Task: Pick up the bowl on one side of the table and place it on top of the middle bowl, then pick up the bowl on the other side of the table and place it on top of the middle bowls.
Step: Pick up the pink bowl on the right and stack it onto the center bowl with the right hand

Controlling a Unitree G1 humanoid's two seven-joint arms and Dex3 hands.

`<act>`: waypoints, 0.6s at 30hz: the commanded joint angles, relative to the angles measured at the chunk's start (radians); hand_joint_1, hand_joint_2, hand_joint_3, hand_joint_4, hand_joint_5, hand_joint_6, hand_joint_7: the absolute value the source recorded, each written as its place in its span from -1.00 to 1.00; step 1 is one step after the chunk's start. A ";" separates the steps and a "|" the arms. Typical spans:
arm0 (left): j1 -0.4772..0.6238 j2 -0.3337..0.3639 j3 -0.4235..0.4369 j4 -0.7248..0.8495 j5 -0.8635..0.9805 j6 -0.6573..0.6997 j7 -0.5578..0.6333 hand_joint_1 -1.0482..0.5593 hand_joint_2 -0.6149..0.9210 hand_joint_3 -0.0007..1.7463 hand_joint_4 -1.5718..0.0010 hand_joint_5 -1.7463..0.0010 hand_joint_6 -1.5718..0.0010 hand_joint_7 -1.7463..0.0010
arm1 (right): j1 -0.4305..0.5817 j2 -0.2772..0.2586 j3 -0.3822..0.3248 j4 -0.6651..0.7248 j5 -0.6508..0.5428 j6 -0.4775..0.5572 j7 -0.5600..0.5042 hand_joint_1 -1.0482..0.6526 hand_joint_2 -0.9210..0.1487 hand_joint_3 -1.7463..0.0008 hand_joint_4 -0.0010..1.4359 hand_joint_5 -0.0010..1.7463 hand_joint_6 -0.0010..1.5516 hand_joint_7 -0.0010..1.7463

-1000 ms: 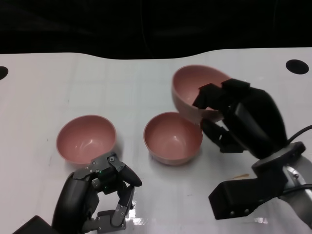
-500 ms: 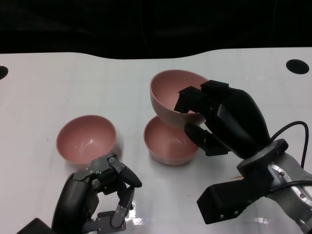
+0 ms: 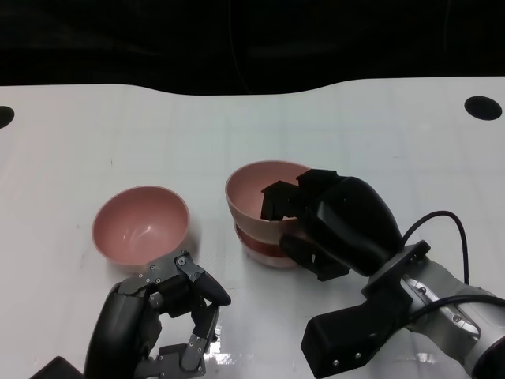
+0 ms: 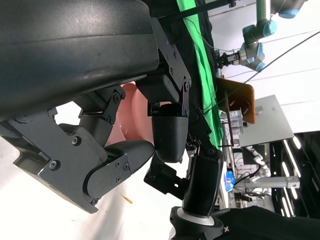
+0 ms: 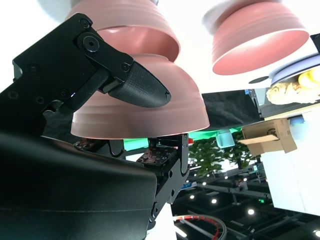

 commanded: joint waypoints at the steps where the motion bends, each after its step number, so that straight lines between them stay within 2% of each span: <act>1: 0.005 0.008 0.004 -0.009 -0.015 0.008 0.000 0.05 0.38 0.41 -0.01 -0.93 -0.02 -0.51 | -0.015 -0.007 0.010 0.032 -0.005 0.007 -0.022 0.05 0.23 -0.62 0.39 1.00 0.00 1.00; 12: 0.006 0.008 0.004 -0.010 -0.016 0.010 0.000 0.05 0.38 0.40 -0.02 -0.92 -0.03 -0.51 | -0.020 -0.009 0.017 0.041 -0.002 0.006 -0.030 0.04 0.25 -0.64 0.39 1.00 0.00 1.00; 14: 0.006 0.009 0.005 -0.012 -0.010 0.009 0.002 0.05 0.38 0.41 -0.01 -0.92 -0.03 -0.51 | -0.017 -0.015 0.045 0.080 -0.046 0.030 -0.059 0.04 0.19 -0.56 0.39 1.00 -0.01 1.00; 15: 0.006 0.009 0.005 -0.013 -0.011 0.009 0.003 0.05 0.38 0.41 -0.01 -0.92 -0.03 -0.51 | -0.017 -0.017 0.056 0.091 -0.063 0.047 -0.064 0.04 0.12 -0.44 0.35 1.00 -0.01 0.90; 16: 0.006 0.009 0.005 -0.012 -0.012 0.008 0.002 0.05 0.38 0.42 -0.01 -0.93 -0.03 -0.52 | -0.017 -0.020 0.065 0.091 -0.078 0.073 -0.050 0.00 -0.02 -0.23 0.25 0.90 0.00 0.59; 18: 0.005 0.009 0.005 -0.009 -0.014 0.005 -0.001 0.05 0.38 0.42 -0.01 -0.93 -0.02 -0.52 | -0.015 -0.024 0.078 0.070 -0.098 0.137 0.014 -0.09 -0.48 0.31 0.25 0.31 0.14 -0.17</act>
